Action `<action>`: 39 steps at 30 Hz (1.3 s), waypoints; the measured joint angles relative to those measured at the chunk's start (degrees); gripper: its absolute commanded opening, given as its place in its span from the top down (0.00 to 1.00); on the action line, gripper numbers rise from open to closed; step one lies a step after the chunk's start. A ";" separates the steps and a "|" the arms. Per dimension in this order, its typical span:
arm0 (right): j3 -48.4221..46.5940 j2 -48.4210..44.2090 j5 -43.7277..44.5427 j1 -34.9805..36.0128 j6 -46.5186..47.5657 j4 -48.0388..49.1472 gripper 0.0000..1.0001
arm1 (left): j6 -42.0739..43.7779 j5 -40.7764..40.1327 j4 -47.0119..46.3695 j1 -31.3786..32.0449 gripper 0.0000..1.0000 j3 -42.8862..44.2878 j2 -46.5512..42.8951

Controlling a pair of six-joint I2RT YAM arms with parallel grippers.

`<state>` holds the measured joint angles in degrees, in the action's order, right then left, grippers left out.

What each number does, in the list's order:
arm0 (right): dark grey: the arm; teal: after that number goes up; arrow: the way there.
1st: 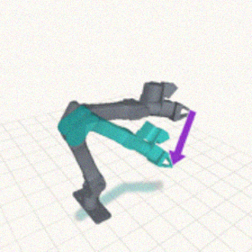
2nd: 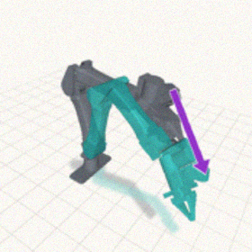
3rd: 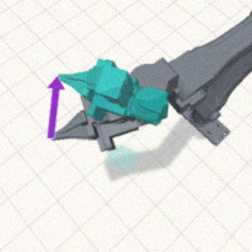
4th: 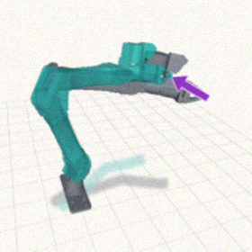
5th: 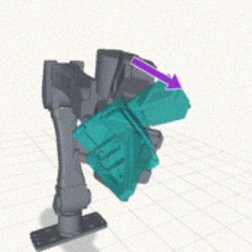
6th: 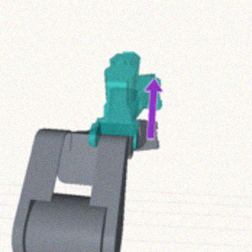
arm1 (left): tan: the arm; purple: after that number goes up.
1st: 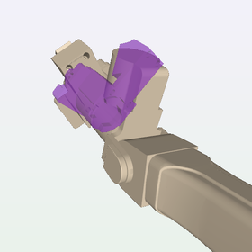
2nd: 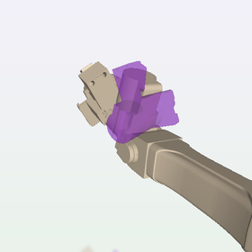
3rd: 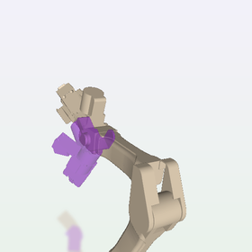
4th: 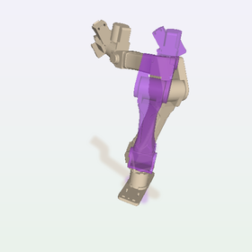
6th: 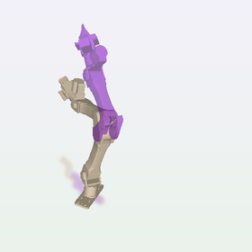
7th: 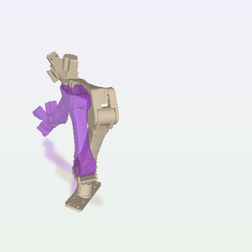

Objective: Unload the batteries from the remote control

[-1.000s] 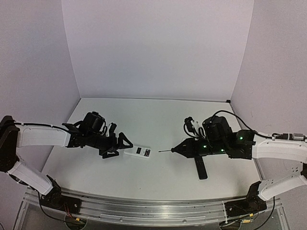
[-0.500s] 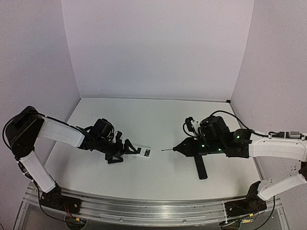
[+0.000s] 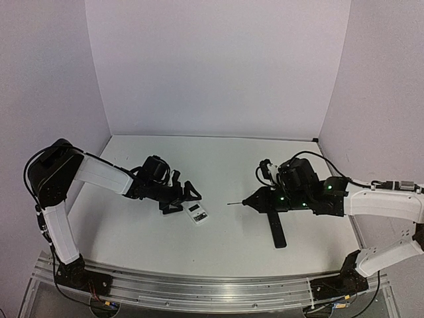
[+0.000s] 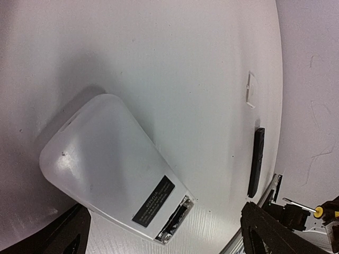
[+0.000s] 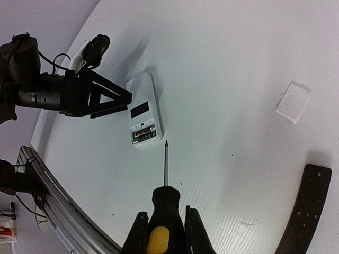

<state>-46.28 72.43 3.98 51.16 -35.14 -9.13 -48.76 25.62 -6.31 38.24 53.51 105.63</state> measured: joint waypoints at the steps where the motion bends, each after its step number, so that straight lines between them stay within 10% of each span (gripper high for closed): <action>1: 0.00 0.03 -0.16 -0.25 0.00 0.00 1.00 | 0.34 0.23 -0.29 0.00 0.00 0.20 0.34; 39: -7.30 15.00 -12.02 -2.01 6.87 0.74 1.00 | 5.94 7.00 3.67 0.27 0.03 3.29 2.20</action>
<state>-53.58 87.43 -8.04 49.15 -28.26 -8.38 -42.83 32.62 -2.64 38.51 56.81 107.83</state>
